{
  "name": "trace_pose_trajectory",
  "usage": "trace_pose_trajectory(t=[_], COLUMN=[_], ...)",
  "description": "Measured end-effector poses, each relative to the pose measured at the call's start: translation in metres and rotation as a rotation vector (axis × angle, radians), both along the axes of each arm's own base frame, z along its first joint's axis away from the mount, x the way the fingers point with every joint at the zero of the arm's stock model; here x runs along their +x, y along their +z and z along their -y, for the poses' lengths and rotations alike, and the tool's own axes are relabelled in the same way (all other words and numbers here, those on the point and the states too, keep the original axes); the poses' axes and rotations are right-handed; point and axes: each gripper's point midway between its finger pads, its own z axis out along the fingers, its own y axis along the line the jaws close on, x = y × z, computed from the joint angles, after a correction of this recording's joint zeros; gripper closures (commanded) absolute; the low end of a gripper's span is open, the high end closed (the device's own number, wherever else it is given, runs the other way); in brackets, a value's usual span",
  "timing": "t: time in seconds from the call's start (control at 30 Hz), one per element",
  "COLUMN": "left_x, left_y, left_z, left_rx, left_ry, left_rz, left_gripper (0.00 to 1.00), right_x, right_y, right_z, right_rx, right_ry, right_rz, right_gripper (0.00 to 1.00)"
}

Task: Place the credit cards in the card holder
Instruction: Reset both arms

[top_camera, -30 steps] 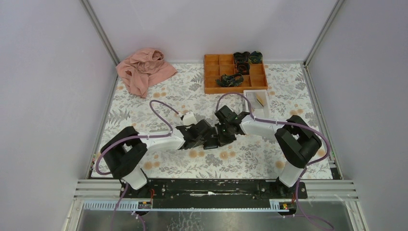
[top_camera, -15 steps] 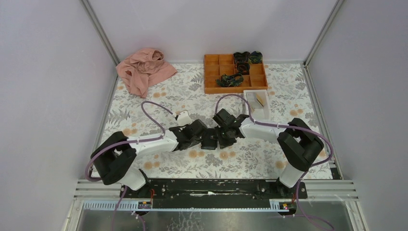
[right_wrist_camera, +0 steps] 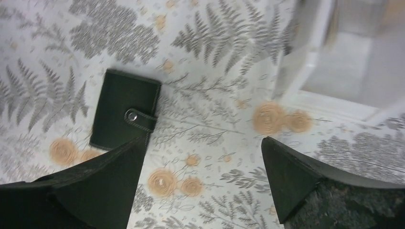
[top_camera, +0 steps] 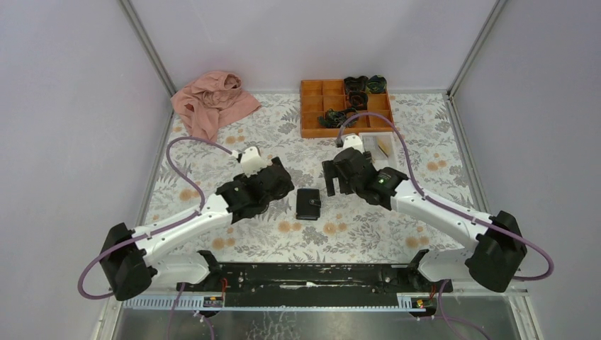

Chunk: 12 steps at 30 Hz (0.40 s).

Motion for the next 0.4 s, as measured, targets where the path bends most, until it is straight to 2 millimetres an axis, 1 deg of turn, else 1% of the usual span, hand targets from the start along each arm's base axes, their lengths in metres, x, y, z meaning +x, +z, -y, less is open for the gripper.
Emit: trace_pose_trajectory(t=[0.17, 0.3, 0.4], left_x=[-0.006, -0.012, -0.018], left_y=[0.007, 0.008, 0.007], left_z=[-0.021, -0.033, -0.042], left_rx=[0.052, 0.068, 0.066], left_ry=[0.027, 0.041, 0.050], left_rz=[0.013, 0.018, 0.026], left_gripper=[0.00, 0.00, 0.00], right_x=[0.008, 0.004, -0.001], right_y=[0.017, 0.024, 0.028], right_z=[0.025, 0.049, 0.064], right_rx=[-0.025, -0.035, -0.034], right_ry=[-0.121, -0.218, -0.269], right_rz=[0.095, 0.138, 0.166], right_gripper=[0.01, 0.00, 0.01])
